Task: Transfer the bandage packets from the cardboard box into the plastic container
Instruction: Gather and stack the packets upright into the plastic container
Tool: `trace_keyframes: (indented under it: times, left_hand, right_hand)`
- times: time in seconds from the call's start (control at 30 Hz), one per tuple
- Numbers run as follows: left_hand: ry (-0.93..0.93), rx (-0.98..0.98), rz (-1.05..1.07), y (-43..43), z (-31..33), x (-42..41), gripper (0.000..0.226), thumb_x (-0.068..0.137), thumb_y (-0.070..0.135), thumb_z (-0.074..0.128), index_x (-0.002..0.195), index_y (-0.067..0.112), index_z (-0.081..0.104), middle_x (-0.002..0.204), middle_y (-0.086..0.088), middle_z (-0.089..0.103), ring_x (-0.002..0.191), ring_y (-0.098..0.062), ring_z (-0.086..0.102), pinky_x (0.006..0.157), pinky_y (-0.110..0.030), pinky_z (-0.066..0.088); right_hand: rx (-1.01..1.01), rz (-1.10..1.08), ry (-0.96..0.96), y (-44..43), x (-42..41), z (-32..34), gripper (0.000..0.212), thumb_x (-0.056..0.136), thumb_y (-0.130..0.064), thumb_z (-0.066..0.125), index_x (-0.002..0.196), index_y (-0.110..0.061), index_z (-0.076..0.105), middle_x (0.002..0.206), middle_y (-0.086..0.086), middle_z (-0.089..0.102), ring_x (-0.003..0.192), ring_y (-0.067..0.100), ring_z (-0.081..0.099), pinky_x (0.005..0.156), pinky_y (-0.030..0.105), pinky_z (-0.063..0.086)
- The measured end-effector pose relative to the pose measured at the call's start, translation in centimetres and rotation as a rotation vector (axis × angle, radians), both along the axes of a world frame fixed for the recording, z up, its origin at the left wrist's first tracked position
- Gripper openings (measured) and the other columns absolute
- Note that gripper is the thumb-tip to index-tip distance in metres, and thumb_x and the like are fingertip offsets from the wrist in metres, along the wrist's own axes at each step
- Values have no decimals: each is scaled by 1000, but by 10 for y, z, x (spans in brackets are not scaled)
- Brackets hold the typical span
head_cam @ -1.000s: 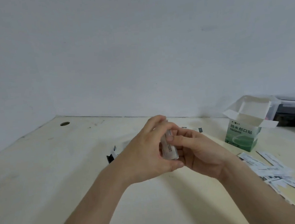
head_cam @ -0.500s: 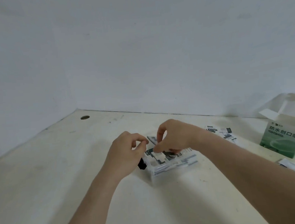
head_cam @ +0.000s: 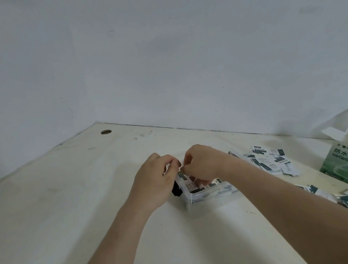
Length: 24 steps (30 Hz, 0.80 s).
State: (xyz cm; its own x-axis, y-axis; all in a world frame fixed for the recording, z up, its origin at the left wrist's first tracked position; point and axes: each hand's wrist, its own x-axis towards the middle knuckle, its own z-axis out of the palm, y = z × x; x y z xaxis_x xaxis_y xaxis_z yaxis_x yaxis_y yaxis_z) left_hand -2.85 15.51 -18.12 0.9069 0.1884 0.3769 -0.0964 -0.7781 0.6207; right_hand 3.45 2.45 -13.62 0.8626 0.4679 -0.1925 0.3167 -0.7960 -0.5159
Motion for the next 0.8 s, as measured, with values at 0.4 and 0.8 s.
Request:
trace_keyframes:
  times: [0.4, 0.8]
  left_hand:
    - [47, 327, -306, -15, 28, -6, 50, 93, 51, 34, 78, 30, 76, 89, 17, 65, 98, -5, 44, 97, -34, 32]
    - [442, 494, -397, -37, 35, 5, 79, 82, 76, 12, 72, 32, 77, 55, 4, 50, 90, 7, 55, 117, -41, -2]
  right_hand:
    - [326, -117, -194, -39, -4, 13, 16, 90, -13, 50, 83, -18, 64, 80, 4, 73, 72, 22, 71, 61, 30, 56]
    - [298, -151, -324, -95, -13, 6, 25, 97, -23, 46, 91, -13, 69, 93, 1, 71, 84, 17, 63, 73, 28, 47]
